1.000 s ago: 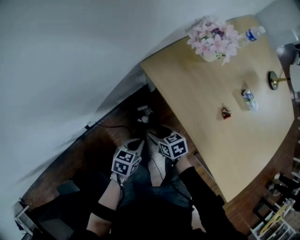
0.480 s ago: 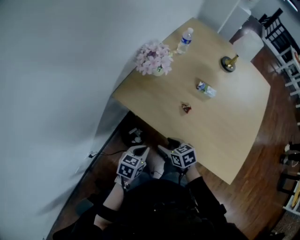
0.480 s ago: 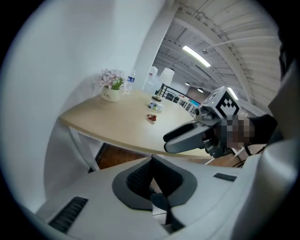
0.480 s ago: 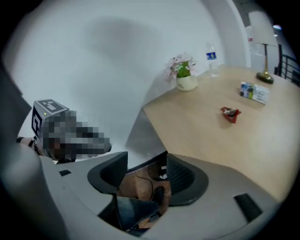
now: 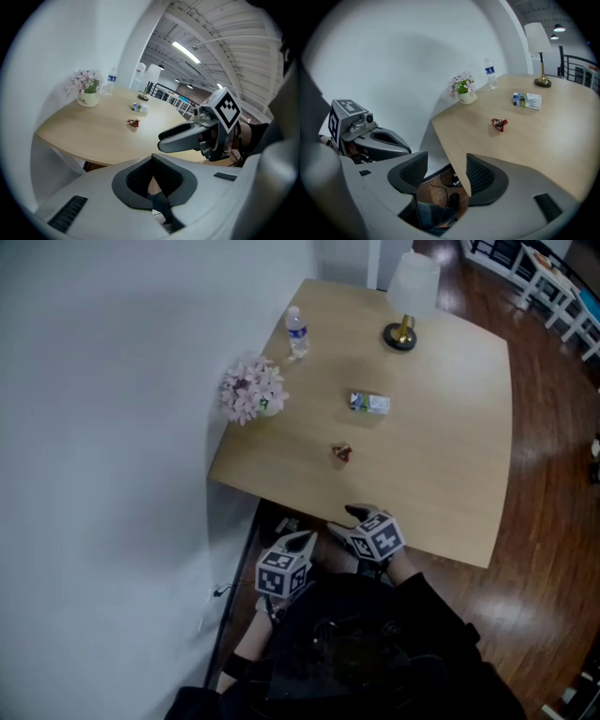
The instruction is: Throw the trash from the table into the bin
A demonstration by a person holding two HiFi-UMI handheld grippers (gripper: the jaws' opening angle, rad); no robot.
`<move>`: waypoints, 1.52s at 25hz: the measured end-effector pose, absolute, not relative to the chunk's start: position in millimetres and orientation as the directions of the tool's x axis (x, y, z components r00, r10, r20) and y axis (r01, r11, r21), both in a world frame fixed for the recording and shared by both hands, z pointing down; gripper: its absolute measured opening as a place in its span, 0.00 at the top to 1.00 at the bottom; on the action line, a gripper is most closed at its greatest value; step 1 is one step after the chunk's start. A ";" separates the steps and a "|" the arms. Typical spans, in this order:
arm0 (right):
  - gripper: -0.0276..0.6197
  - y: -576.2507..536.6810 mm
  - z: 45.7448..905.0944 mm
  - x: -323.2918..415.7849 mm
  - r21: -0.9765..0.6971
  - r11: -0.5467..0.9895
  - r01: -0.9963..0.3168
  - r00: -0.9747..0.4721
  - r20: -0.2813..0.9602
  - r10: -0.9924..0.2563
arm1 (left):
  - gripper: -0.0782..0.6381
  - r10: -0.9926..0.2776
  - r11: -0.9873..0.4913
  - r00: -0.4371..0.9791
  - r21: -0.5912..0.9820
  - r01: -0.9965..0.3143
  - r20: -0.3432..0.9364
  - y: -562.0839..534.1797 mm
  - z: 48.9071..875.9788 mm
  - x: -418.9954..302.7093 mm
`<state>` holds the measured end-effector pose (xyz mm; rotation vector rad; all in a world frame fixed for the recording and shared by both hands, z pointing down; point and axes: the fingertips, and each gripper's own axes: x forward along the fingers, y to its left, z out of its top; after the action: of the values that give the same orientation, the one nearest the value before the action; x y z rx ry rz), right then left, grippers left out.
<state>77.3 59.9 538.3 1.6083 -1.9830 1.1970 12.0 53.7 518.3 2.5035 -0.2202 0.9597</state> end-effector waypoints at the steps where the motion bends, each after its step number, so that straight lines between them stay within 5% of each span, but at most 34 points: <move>1: 0.55 58.2 537.8 82.1 -0.396 0.011 -0.918 -0.307 0.693 -0.652 | 0.89 0.008 -0.890 0.743 0.344 -0.301 0.669 50.9 517.5 13.5; 20: 0.55 -16.3 567.4 203.1 -0.233 -0.105 -0.967 -0.095 0.709 -0.698 | 0.89 -0.071 -0.860 0.673 0.297 -0.416 0.737 -9.2 521.2 65.8; 38: 0.55 -77.4 612.5 227.3 -0.174 0.011 -0.985 -0.140 0.751 -0.645 | 0.89 -0.087 -0.821 0.618 0.294 -0.489 0.782 -29.4 537.4 99.4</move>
<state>227.3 -77.4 612.5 1.6661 -1.8279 0.9582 99.4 -29.4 537.4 2.3556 -0.4540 1.1018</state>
